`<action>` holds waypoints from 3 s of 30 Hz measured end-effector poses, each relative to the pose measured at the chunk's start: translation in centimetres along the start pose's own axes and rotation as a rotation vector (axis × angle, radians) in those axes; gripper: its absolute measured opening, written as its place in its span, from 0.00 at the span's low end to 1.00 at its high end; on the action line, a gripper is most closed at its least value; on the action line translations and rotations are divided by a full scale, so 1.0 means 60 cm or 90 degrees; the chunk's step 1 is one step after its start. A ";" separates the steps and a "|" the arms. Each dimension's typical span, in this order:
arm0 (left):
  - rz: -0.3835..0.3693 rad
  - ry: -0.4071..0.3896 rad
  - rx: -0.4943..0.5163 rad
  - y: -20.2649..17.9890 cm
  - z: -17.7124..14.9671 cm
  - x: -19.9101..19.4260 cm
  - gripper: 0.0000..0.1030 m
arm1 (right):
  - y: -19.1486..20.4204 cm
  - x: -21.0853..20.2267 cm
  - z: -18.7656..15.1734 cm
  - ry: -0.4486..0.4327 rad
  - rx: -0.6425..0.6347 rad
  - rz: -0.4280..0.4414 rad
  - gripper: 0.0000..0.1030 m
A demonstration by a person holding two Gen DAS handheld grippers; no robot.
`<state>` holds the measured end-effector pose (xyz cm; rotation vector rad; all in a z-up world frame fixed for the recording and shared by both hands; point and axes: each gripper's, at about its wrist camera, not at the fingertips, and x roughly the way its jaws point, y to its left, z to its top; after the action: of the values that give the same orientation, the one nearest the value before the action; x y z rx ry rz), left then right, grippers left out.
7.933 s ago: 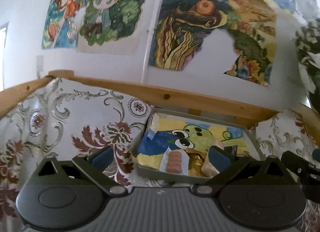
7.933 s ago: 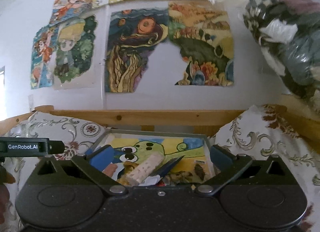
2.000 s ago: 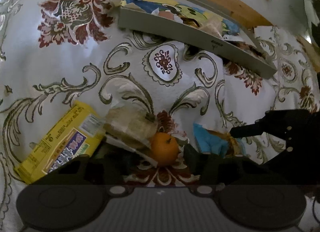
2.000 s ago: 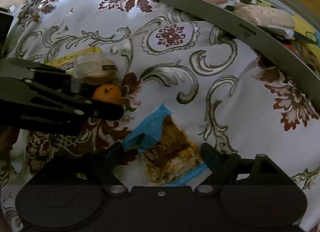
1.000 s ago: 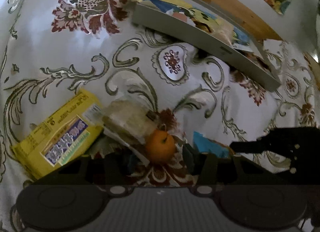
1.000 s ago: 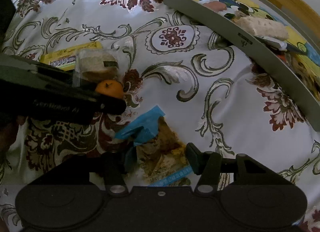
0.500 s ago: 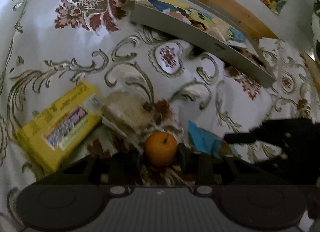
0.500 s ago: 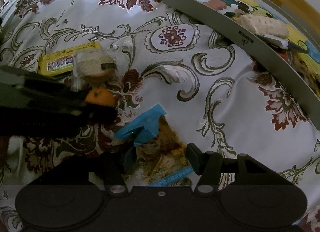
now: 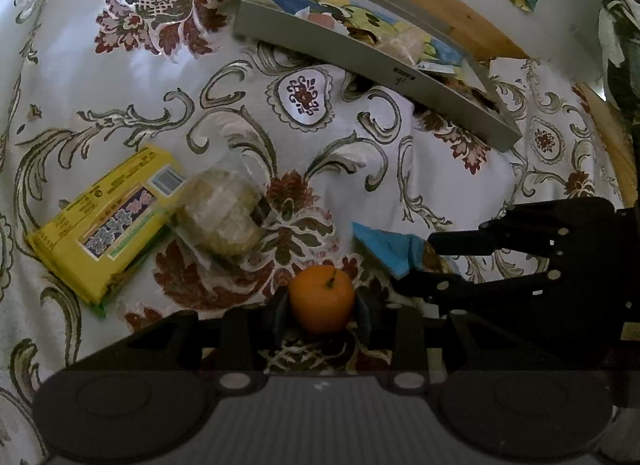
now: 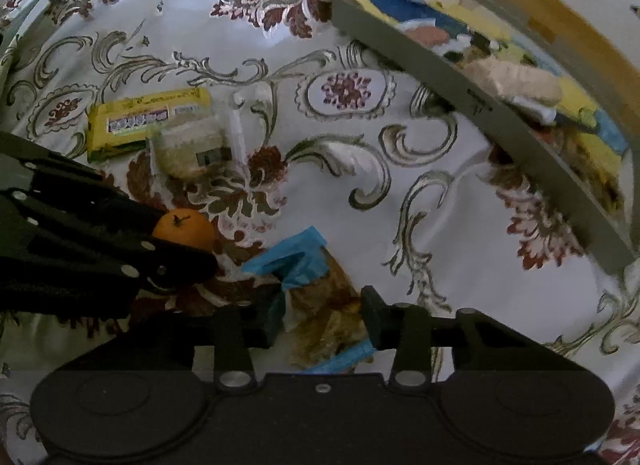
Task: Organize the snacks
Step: 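Close the right tool on the blue-and-brown snack bar while the left tool grasps the orange, then carry the snack bar with the right tool while the left tool carries the orange to the tray, then open the right tool over the tray while the left tool releases the orange there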
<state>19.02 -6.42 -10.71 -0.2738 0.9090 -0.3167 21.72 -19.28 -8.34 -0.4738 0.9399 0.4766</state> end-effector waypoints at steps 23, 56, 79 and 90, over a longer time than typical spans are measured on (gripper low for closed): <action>-0.009 -0.029 0.006 -0.008 0.001 -0.008 0.37 | 0.017 -0.001 0.002 -0.035 -0.061 -0.096 0.16; -0.002 -0.193 0.034 -0.062 0.238 -0.022 0.37 | -0.102 -0.073 0.072 -0.293 0.069 -0.365 0.15; 0.088 -0.101 0.094 -0.114 0.370 0.150 0.37 | -0.272 0.026 0.127 -0.228 0.213 -0.389 0.18; 0.107 -0.106 0.101 -0.126 0.375 0.140 0.59 | -0.281 0.011 0.127 -0.245 0.266 -0.348 0.43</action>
<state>40.81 -14.37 -0.87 -0.0753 0.7332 -0.2056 36.67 -28.26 -2.10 -0.2278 0.4844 -0.1278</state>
